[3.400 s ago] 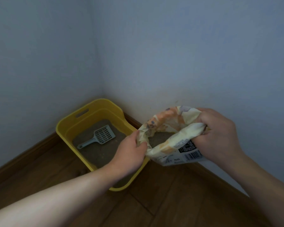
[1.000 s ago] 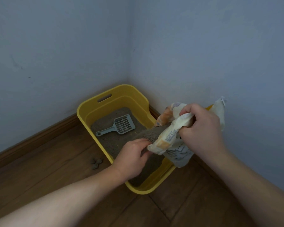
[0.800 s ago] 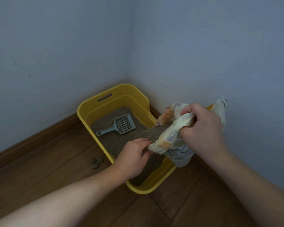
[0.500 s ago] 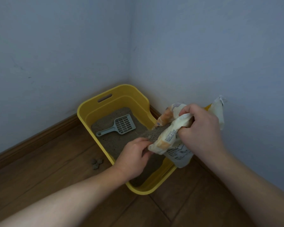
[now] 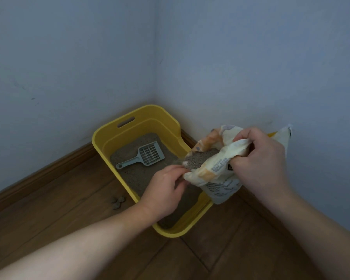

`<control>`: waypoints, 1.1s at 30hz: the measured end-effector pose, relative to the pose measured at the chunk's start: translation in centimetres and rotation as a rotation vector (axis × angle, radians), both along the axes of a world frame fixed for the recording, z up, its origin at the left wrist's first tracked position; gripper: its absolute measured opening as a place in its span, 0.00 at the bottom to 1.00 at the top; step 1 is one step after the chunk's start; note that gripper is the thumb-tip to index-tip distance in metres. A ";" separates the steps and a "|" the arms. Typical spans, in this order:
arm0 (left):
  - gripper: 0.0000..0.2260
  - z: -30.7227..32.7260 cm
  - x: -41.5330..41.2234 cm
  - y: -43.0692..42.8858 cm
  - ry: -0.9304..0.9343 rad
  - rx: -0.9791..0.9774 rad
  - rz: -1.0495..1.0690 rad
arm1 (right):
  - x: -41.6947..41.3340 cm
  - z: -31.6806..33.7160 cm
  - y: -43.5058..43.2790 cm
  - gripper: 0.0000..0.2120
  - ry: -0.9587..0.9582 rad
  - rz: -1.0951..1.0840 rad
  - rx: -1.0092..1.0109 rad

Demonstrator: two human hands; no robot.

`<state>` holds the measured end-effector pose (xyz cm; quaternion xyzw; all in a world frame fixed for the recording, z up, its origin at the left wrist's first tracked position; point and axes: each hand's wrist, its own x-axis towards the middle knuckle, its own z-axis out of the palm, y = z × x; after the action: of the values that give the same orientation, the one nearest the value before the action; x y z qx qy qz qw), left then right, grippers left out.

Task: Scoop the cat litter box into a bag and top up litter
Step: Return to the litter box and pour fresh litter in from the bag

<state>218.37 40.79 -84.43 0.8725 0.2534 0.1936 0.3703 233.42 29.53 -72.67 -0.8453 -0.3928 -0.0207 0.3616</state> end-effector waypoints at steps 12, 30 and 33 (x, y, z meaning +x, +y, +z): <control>0.12 2.6 0.7 -1.9 -0.004 0.031 -0.009 | 1.5 1.6 -4.0 0.15 0.100 -0.017 0.064; 0.07 5.0 2.1 -4.9 0.014 -0.066 -0.134 | 4.0 1.7 -9.6 0.13 0.061 -0.060 0.113; 0.08 5.3 2.4 -5.5 0.018 -0.070 -0.149 | 4.3 1.5 -10.7 0.14 0.063 -0.074 0.123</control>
<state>220.72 35.28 -79.09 0.8771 0.1978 0.1485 0.4118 237.69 18.84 -71.17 -0.8355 -0.3478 -0.0315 0.4242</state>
